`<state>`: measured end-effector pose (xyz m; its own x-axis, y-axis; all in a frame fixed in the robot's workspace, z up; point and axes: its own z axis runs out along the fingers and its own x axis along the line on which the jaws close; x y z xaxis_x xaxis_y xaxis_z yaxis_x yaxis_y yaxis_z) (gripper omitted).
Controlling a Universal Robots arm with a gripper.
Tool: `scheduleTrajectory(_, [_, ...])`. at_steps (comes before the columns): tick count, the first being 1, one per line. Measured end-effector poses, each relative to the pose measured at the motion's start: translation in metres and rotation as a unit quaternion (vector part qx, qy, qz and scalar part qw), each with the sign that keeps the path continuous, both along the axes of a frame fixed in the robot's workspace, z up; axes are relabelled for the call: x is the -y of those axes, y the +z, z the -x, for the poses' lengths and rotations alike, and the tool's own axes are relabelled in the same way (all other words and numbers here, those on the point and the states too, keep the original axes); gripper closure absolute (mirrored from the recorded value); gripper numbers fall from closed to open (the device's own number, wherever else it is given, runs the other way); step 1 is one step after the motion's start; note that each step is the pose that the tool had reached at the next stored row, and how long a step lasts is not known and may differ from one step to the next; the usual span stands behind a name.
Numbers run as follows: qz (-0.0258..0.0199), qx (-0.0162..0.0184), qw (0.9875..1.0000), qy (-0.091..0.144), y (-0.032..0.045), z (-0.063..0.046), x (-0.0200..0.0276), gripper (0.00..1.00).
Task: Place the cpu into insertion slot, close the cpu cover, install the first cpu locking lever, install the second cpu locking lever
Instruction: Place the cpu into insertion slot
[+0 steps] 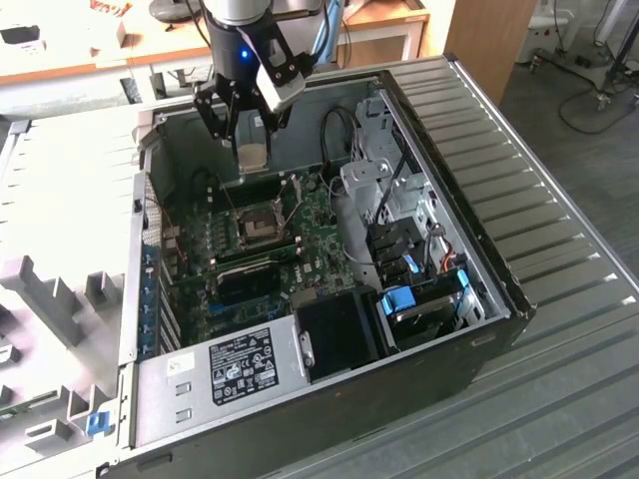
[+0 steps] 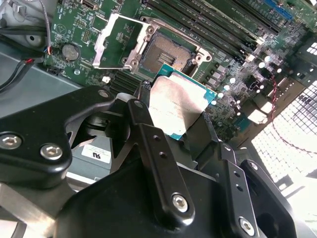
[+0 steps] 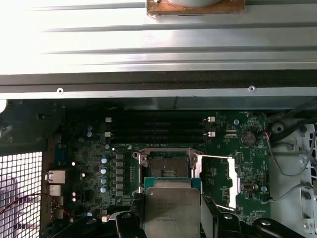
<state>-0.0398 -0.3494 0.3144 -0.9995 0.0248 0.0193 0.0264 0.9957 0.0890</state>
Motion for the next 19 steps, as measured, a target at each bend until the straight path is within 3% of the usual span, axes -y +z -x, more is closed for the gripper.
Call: scheduleTrajectory(19, [0.0001,-0.0001,1.0,-0.005,-0.004,0.0,0.0,0.46])
